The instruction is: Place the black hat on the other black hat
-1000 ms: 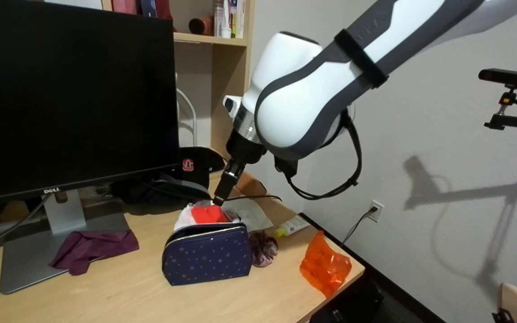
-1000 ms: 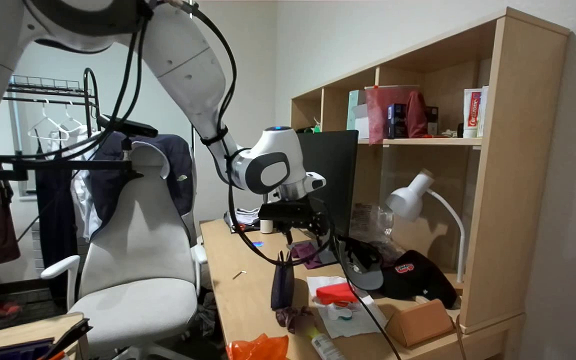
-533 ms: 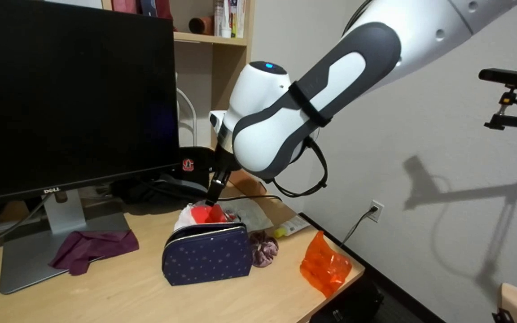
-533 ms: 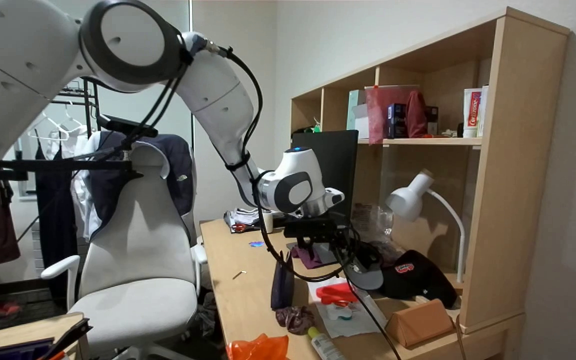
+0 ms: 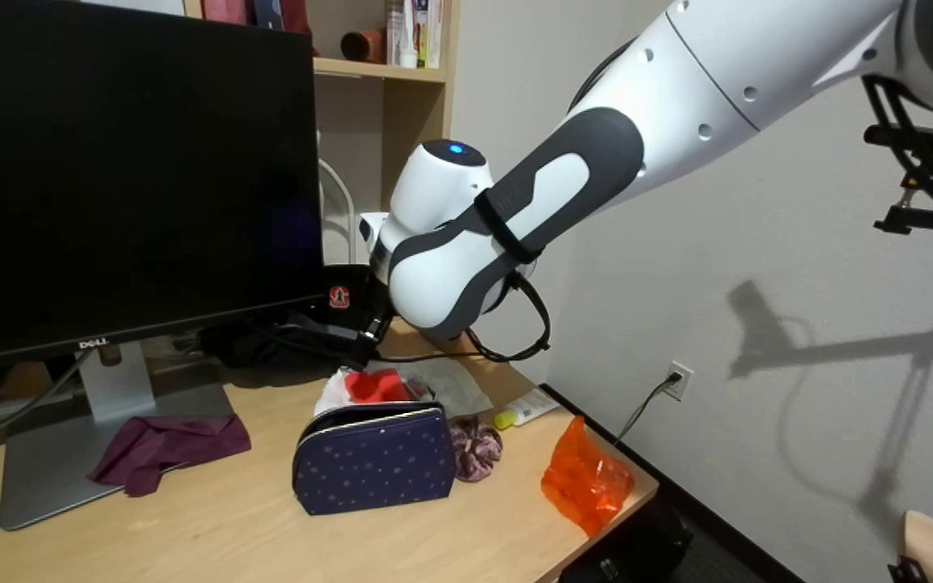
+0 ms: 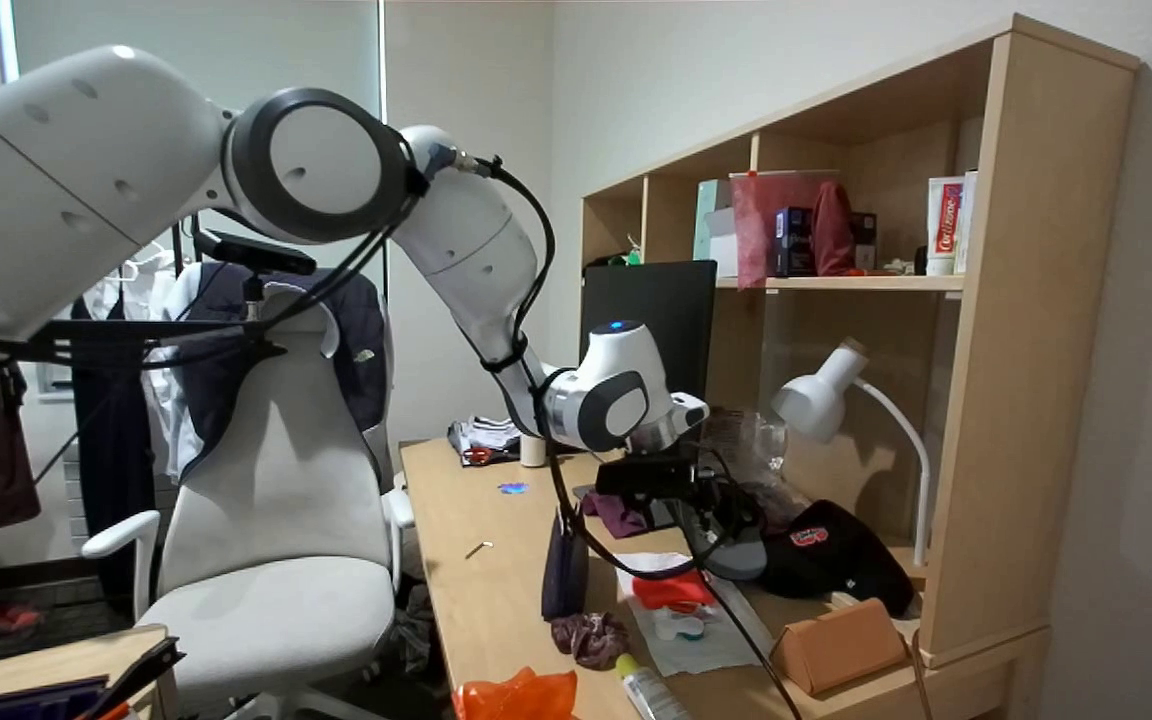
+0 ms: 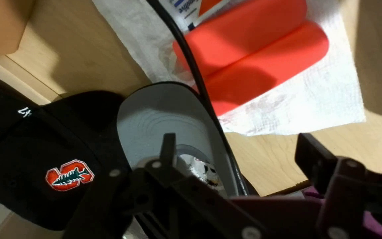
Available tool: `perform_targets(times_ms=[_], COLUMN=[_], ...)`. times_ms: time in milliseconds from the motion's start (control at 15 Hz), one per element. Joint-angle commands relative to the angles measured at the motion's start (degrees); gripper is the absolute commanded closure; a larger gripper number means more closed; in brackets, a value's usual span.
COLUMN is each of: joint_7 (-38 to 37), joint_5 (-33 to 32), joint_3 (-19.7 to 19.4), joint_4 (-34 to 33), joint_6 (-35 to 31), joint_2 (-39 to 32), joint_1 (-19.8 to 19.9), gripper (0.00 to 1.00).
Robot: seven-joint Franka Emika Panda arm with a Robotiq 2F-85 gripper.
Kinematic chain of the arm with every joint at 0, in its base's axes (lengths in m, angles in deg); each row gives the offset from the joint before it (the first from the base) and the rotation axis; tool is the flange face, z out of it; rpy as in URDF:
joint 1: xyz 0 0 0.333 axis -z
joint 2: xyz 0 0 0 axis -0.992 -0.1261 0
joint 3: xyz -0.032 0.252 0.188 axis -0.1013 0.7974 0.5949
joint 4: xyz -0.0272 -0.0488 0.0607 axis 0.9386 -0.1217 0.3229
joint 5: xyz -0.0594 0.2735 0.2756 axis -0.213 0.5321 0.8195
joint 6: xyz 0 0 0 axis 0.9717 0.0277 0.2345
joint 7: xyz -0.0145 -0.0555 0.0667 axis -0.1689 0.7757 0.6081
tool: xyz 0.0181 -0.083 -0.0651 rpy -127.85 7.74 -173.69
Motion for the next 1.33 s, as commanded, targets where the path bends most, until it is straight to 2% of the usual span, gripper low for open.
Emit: perform_targets(times_ms=[0, 467, 533, 733, 933, 1267], joint_7=[-2.1, -2.7, -2.6, -1.9, -0.1, 4.3], joint_5=[-1.4, -0.9, -0.9, -0.3, 1.3, 7.8], joint_3=[-0.1, 0.5, 0.6, 1.8, 5.5, 16.9], joint_4=[-3.2, -3.2, -3.2, -2.9, -2.0, 1.9], joint_6=[-0.5, -0.3, -0.3, -0.1, 0.3, -0.1], joint_2=[-2.1, -2.2, -2.1, -1.8, -1.1, 1.7], joint_1=[-0.3, 0.2, 0.3, 1.2, 4.1, 15.3], gripper=[0.4, 0.85, 0.89, 0.96, 0.91, 0.91])
